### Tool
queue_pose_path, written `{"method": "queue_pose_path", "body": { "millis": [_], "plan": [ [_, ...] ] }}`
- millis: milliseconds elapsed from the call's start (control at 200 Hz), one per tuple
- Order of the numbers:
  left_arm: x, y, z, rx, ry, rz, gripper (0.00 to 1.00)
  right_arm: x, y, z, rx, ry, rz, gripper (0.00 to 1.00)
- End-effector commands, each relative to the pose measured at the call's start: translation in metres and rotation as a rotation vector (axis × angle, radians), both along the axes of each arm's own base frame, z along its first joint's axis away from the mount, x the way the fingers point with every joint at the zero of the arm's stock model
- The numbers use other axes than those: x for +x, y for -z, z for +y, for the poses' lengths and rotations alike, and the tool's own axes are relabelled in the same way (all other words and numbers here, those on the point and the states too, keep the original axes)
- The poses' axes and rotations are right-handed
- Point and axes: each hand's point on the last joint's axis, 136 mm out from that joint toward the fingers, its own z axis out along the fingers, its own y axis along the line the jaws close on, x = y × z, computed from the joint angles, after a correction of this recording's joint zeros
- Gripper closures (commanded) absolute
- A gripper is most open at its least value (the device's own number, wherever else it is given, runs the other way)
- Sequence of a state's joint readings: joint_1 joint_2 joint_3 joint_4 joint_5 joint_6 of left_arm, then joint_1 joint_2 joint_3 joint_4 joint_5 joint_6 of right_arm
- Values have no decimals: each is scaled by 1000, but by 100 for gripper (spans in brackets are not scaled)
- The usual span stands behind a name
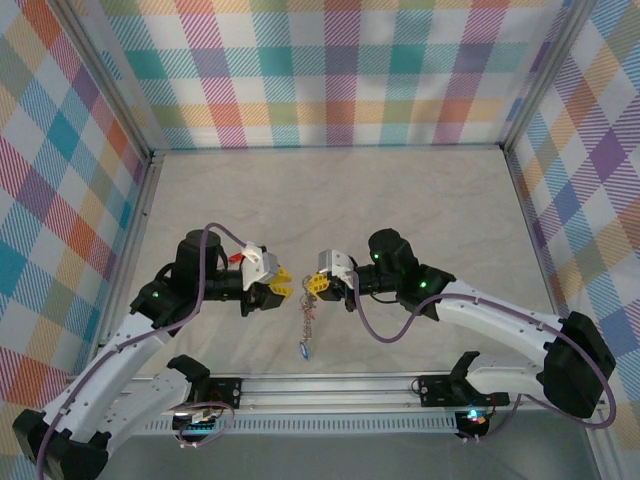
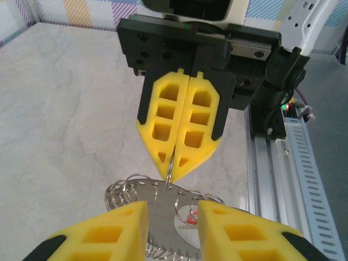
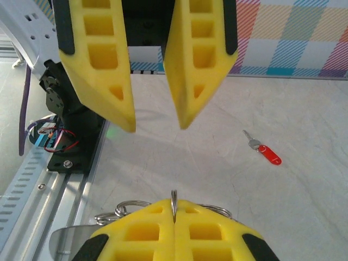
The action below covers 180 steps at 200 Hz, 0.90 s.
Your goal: Put the keys on the keyring
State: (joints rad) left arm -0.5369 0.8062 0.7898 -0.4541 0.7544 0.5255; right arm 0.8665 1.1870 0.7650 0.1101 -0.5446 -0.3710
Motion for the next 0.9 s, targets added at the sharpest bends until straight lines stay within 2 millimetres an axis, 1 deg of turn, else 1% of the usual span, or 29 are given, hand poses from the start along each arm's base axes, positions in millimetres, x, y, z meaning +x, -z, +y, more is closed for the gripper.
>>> {"method": "queue_pose_path", "body": {
  "millis": [0,230,295,370,420,505,575,675,795,895],
  "plan": [
    [-4,-2,-4,19,28,-66,71,-7,-25,7,54,-70,-78,100],
    [-2,7,-14,53,43,-75,72,-7,-28,9,64,-66,-88,100],
    [2,11,-17,80,33,-94,76,-8,-29,10,68,-70,-90,100],
    [13,13,-15,110,-21,-112,76,-10,-31,11,73,-72,-95,100],
    [20,10,-15,112,-58,-119,76,-9,-33,11,76,-61,-108,100],
    [24,5,-15,99,-80,-125,76,-9,-33,11,79,-53,-116,100],
    [22,2,-18,83,-62,-116,76,-10,-34,12,79,-51,-125,100],
    [16,0,-22,59,-25,-101,81,-6,-34,14,77,-29,-139,100],
    [12,-4,-24,31,-16,-112,82,2,-36,13,84,19,-179,100],
    [10,-10,-23,11,-10,-128,82,0,-38,13,86,16,-181,100]
  ]
}}
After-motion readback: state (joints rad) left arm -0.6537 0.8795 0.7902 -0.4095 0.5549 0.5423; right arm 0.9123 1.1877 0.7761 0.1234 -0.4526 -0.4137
